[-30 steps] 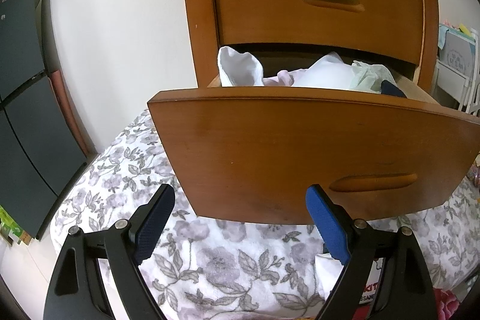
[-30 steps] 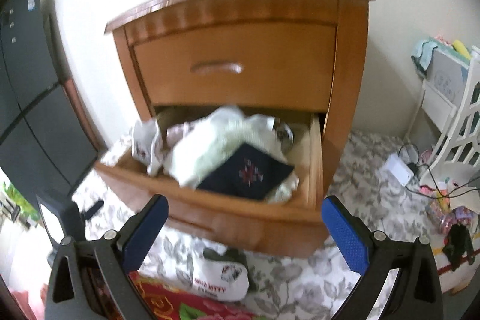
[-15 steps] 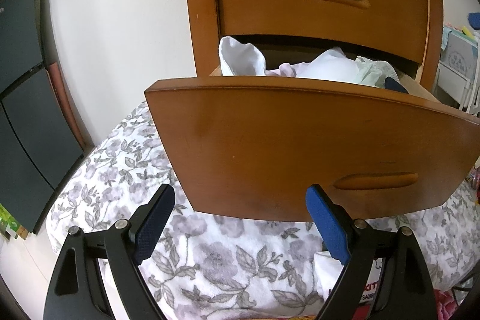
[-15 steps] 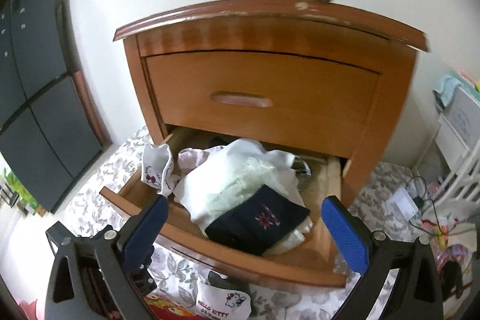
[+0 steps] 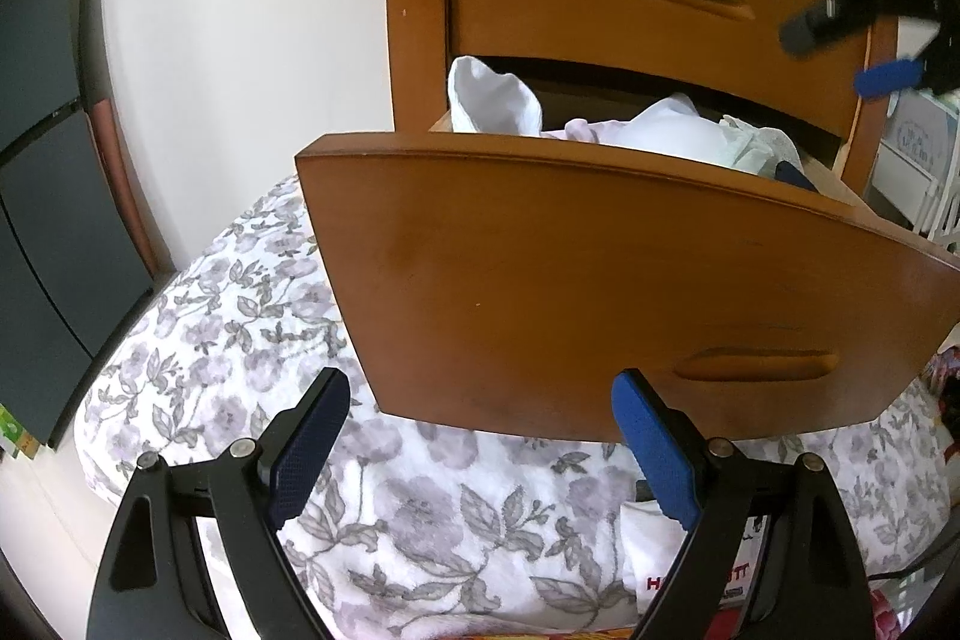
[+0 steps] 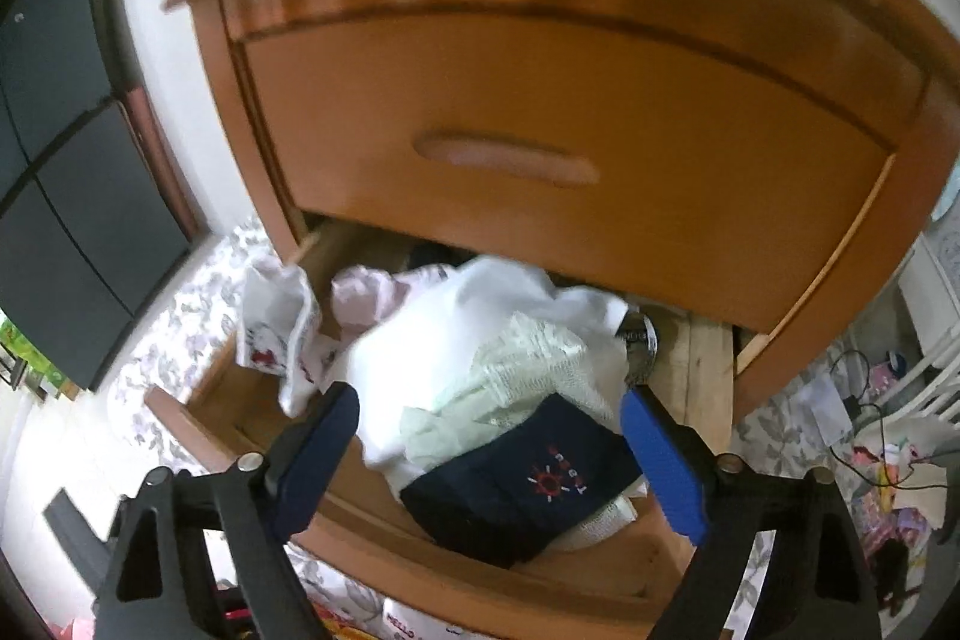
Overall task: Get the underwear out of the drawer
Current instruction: 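Move the right tool back into the drawer toward the dark navy sock, then close the right tool on the dark navy sock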
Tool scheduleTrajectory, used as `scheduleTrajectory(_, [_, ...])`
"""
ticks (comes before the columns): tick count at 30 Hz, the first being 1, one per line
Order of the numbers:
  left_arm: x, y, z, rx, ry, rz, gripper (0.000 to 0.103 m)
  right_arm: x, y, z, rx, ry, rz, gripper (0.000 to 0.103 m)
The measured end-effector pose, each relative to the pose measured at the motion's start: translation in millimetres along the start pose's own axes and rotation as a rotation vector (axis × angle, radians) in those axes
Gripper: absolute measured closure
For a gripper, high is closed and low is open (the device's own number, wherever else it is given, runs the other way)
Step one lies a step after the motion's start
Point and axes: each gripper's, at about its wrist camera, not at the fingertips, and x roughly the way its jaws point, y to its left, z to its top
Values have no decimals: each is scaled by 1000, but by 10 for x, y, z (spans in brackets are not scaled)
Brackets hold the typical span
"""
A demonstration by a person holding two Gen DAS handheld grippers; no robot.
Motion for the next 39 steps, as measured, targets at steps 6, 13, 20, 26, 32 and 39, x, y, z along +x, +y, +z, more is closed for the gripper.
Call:
scheduleTrajectory(6, [39,22,-8,-11,18,-10,13,404,-256,-67,128,164,-2,20])
scheduleTrajectory(13, [60,28,-15,-14,27,-16,13,733,-510,-150,259,270,0,26])
scheduleTrajectory(20, [67,30,-15,-13,29,-16,13,934,-604,-178,324,333,-7,26])
scheduleTrajectory(26, [69,29,-16,-12,29,-15,13,1023,-630,-183,350,346,-14,26])
scheduleTrajectory(32, [74,29,-17,-15,30,-17,13,1092,-610,-159,349,351,-27,29])
scheduleTrajectory(39, [81,42,-29,-15,32,-18,13,956,-681,-232,376,336,-11,38])
